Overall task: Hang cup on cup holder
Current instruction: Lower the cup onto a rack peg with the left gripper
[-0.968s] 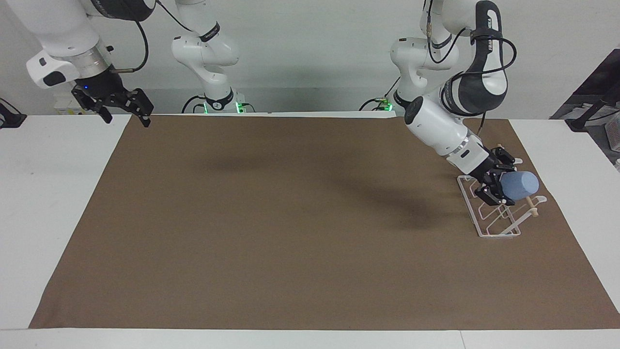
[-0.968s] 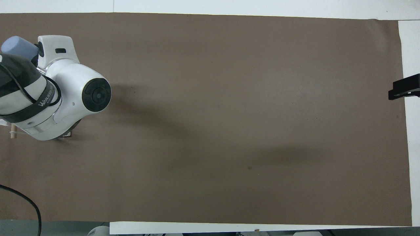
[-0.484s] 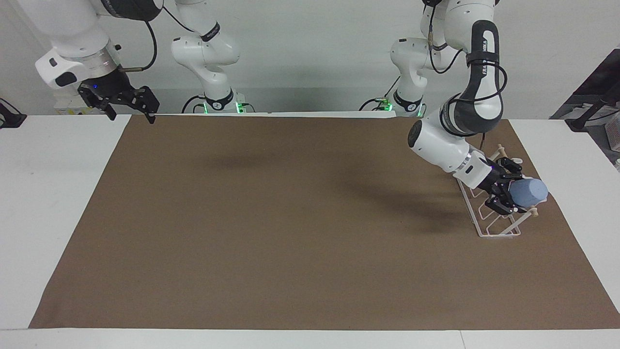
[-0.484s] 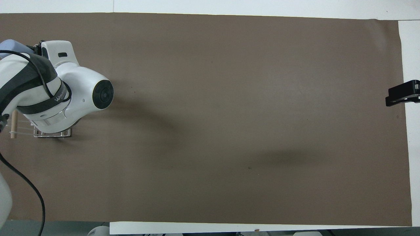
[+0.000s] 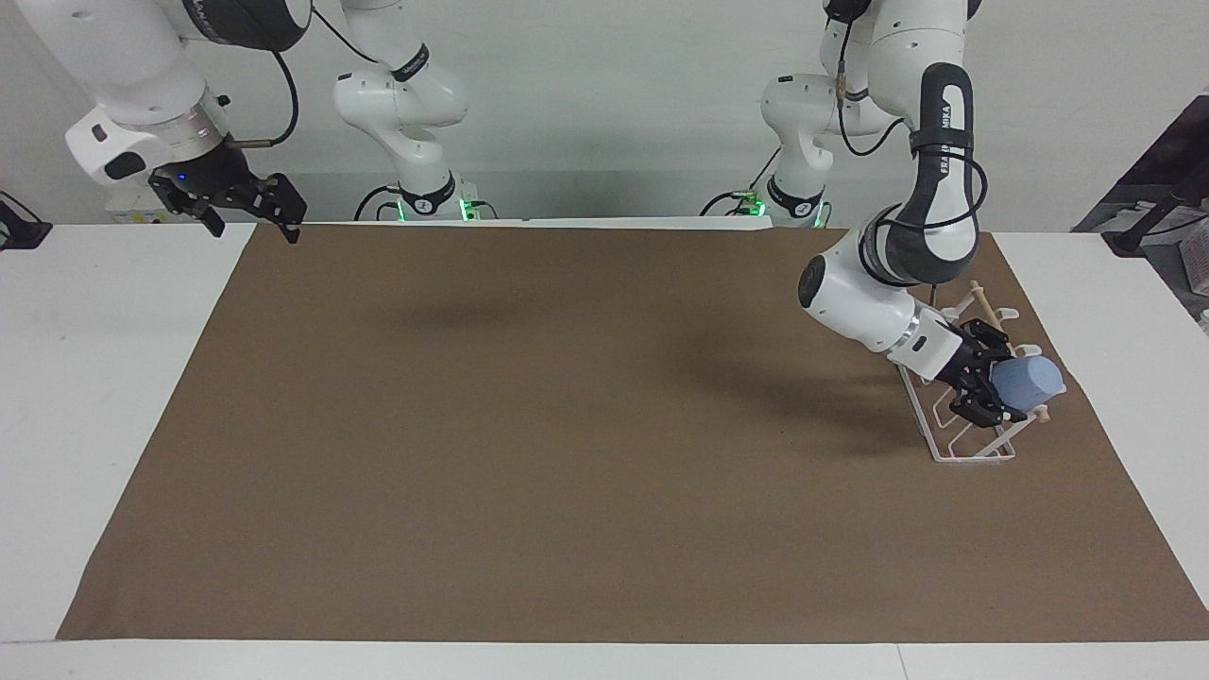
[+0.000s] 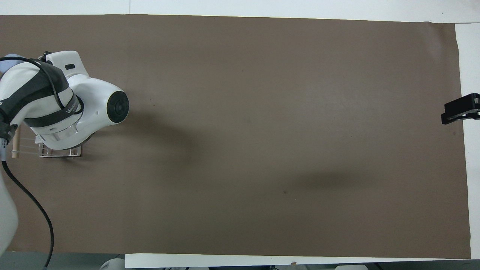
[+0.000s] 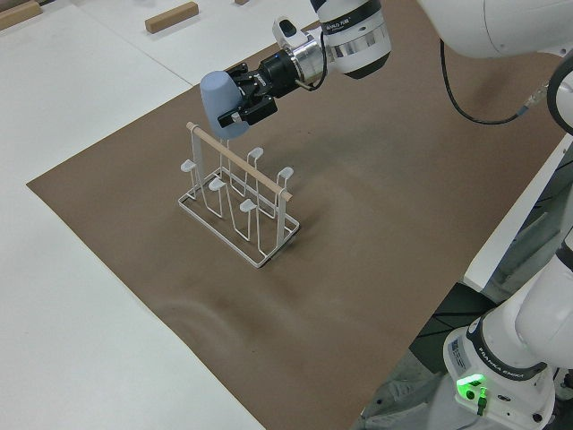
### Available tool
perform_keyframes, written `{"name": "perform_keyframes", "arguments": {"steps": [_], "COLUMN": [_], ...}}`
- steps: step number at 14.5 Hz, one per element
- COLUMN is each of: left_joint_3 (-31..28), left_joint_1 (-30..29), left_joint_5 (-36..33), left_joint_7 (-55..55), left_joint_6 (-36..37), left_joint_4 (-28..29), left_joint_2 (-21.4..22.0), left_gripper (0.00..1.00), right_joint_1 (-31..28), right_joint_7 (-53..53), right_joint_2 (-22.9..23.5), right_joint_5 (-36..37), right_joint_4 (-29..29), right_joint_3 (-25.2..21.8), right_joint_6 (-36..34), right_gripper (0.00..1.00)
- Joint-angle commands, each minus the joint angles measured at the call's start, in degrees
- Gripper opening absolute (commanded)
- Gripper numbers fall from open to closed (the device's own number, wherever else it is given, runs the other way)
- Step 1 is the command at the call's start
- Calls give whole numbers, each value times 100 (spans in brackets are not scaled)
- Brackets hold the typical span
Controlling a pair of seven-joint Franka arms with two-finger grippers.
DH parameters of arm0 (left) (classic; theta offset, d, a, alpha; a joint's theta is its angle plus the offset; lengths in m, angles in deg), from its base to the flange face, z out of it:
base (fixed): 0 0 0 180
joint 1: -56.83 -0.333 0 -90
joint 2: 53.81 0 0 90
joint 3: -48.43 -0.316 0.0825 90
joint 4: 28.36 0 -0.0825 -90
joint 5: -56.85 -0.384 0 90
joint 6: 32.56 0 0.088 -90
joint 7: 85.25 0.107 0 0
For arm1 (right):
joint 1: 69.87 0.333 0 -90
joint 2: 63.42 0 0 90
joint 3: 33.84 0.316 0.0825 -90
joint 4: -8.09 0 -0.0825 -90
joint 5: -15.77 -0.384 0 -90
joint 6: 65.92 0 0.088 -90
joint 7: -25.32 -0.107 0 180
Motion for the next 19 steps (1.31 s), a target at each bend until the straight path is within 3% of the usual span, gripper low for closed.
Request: {"name": "perform_keyframes", "arguments": {"steps": [1, 15, 16, 17, 18, 19], "left_joint_3": [48, 74, 65, 65, 74, 74], "left_joint_1": [-131, -132, -158, -158, -158, -140], "left_joint_5": [-133, -106, -106, -106, -106, -106], "left_joint_7": [-115, -590, -563, -459, -197, -90], "left_joint_6": [-20, -424, -433, -441, -433, -407], "left_joint_4": [161, 425, 416, 416, 399, 390], "left_joint_2": [97, 79, 79, 79, 79, 79], "left_gripper": [38, 41, 51, 80, 100, 100], "right_joint_1": [-76, -59, -59, -59, -59, -59], "right_joint_7": [160, 151, 151, 151, 151, 151], "right_joint_2": [44, 44, 44, 44, 44, 44], "right_joint_5": [-81, -90, -90, -90, -90, -90], "right_joint_4": [-69, -60, -60, -60, -69, -60], "right_joint_3": [2, 11, 11, 11, 11, 11], "right_joint_6": [-47, -47, -38, -47, -47, -47], "right_gripper": [100, 100, 100, 100, 100, 100]}}
